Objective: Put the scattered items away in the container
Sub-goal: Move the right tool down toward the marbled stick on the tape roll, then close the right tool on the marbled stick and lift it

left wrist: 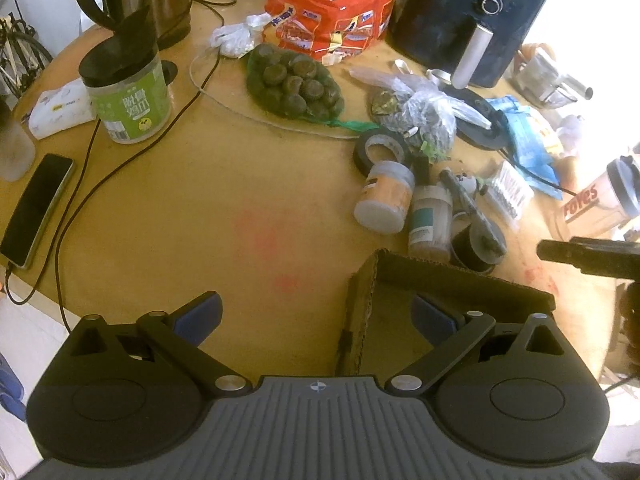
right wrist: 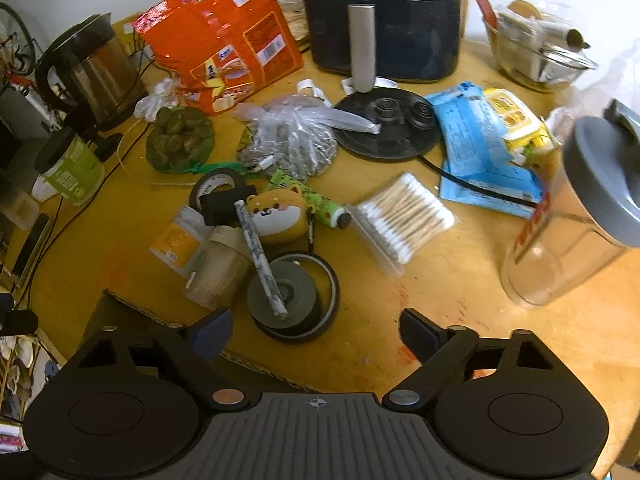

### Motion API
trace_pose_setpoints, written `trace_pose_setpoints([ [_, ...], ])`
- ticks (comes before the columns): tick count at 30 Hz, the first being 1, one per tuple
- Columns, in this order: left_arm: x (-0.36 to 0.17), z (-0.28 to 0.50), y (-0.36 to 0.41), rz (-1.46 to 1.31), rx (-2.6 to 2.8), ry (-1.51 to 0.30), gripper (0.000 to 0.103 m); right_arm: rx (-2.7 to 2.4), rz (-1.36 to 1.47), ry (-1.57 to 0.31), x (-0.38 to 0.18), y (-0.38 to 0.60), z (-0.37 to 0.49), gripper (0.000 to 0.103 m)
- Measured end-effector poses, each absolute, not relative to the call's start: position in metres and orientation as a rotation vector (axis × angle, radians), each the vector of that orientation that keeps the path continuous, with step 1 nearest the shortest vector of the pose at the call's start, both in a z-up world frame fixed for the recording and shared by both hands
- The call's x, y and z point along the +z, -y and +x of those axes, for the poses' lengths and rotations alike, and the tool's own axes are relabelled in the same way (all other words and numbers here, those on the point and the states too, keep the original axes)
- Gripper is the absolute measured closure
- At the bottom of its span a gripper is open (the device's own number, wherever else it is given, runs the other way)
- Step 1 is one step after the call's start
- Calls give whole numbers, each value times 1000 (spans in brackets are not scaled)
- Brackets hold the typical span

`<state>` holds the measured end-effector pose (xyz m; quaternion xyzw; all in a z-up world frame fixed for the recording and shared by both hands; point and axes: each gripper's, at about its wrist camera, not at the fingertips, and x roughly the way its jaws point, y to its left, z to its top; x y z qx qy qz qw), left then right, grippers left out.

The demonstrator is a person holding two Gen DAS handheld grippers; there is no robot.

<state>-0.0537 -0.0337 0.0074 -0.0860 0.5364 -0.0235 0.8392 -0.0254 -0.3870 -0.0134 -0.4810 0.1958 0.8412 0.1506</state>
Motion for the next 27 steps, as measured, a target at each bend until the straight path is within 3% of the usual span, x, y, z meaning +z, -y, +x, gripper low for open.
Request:
trace_pose_setpoints([
  [27, -7, -52, 45, -192, -62, -1207, 0, 2509, -1486, -456, -36, 398, -81, 40],
])
